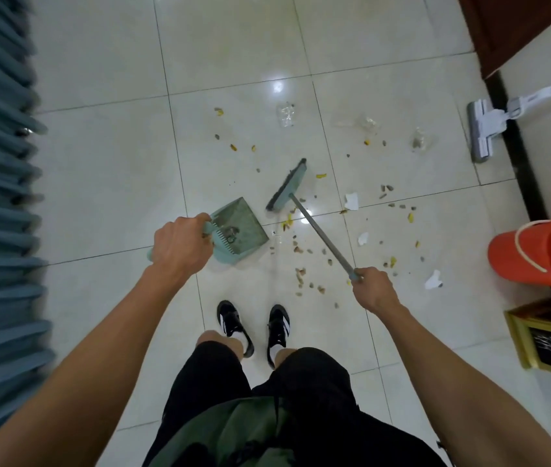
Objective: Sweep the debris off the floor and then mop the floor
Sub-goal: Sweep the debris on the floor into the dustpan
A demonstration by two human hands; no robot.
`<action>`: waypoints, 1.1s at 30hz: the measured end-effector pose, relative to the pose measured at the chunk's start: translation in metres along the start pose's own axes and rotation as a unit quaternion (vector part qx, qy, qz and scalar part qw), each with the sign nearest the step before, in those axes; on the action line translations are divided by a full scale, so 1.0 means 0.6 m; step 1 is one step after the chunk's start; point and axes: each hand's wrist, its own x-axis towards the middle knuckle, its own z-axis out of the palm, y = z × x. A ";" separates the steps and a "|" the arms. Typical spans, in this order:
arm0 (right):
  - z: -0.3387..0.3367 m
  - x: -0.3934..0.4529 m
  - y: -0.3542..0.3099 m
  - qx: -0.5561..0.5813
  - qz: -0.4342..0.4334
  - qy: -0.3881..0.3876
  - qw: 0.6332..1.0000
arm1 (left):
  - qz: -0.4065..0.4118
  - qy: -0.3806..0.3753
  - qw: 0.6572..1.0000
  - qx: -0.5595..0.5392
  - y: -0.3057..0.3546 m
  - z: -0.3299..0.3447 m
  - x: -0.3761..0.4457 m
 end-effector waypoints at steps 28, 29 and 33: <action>0.074 0.175 -0.620 0.136 -0.025 -0.065 0.988 | -0.057 0.004 0.998 -0.011 -0.356 -0.107 0.241; 0.070 0.183 -0.626 0.141 -0.025 -0.081 0.986 | -0.055 0.004 0.998 -0.011 -0.353 -0.106 0.245; 0.057 0.215 -0.617 0.119 -0.017 -0.116 0.986 | -0.049 -0.002 0.999 -0.012 -0.329 -0.100 0.264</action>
